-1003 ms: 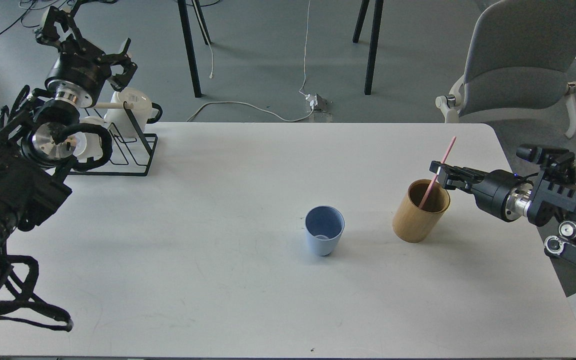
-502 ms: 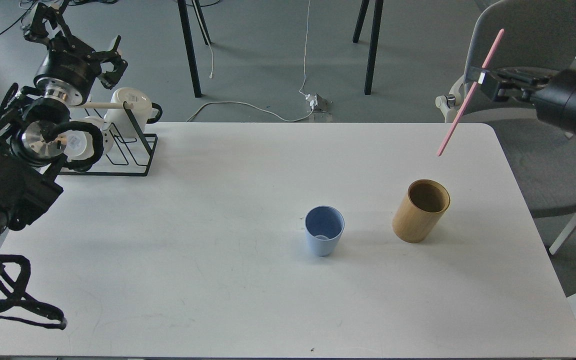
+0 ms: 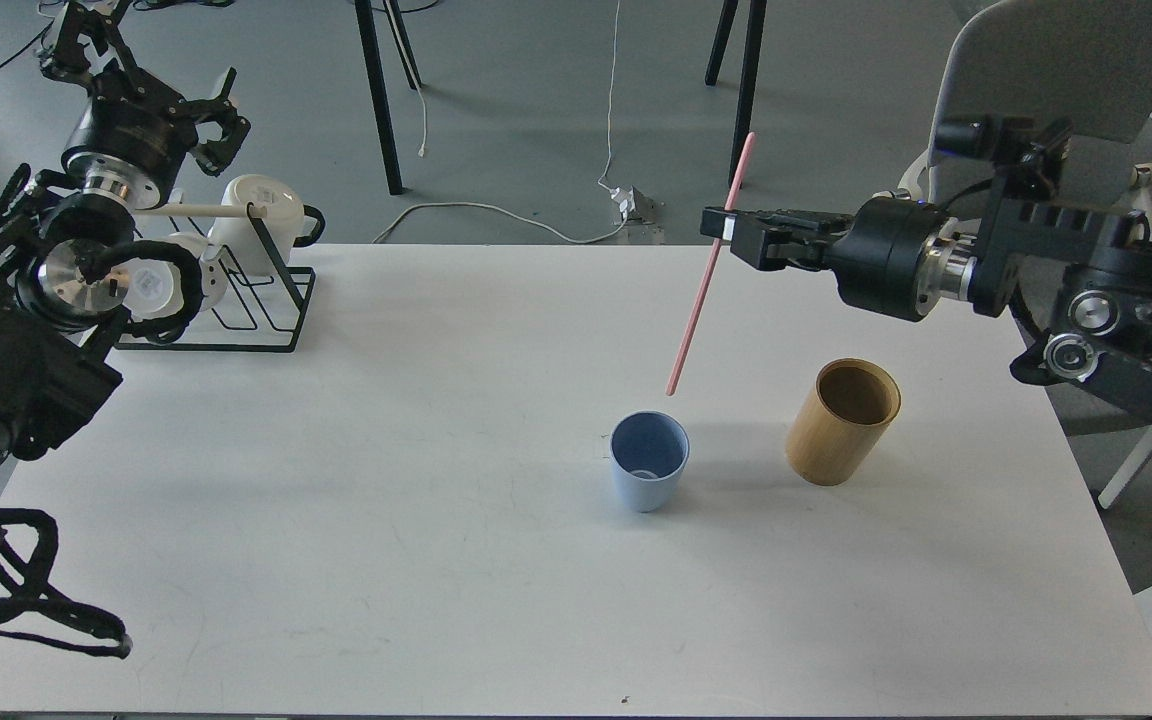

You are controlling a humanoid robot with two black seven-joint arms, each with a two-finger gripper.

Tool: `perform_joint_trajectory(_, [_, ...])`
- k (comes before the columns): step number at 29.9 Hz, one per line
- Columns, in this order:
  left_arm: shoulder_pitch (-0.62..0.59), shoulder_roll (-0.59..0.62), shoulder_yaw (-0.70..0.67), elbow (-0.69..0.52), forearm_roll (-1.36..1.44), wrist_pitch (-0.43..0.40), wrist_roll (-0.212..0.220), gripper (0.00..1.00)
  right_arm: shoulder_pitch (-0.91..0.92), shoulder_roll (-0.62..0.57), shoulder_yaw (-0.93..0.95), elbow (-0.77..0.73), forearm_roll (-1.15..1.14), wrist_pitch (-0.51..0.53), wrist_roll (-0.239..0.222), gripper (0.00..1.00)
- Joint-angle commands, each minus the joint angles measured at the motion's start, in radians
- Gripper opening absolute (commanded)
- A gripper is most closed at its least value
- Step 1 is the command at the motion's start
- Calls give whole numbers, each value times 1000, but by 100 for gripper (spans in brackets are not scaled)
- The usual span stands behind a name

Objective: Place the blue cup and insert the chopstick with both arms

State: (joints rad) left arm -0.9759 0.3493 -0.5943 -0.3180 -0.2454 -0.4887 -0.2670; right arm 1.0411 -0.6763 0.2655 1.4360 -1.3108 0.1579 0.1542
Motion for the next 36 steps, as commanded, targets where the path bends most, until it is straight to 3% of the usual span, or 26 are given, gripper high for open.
perform_joint_trajectory(1, [-1, 5, -2, 0, 1, 0, 0, 100, -24, 55, -48, -52, -2, 0, 1, 2])
perform_joint_trajectory(20, [0, 48, -7, -1, 0, 0, 0, 100, -69, 113, -66, -123, -28, -3, 2, 6])
perform_joint_trajectory(23, [0, 48, -5, -1, 0, 0, -1, 100, -82, 129, -66, -134, -28, -3, 1, 21])
perform_joint_trajectory(31, [2, 48, -5, 0, 0, 0, -8, 100, -84, 126, -51, -132, -21, -3, 1, 39])
perform_joint_trajectory(33, [2, 48, -5, 0, 0, 0, -11, 100, -84, 121, -37, -131, -15, -12, 1, 55])
perform_joint_trajectory(36, [2, 46, -5, 0, 0, 0, -11, 100, -85, 118, 35, -135, -4, -43, 2, 100])
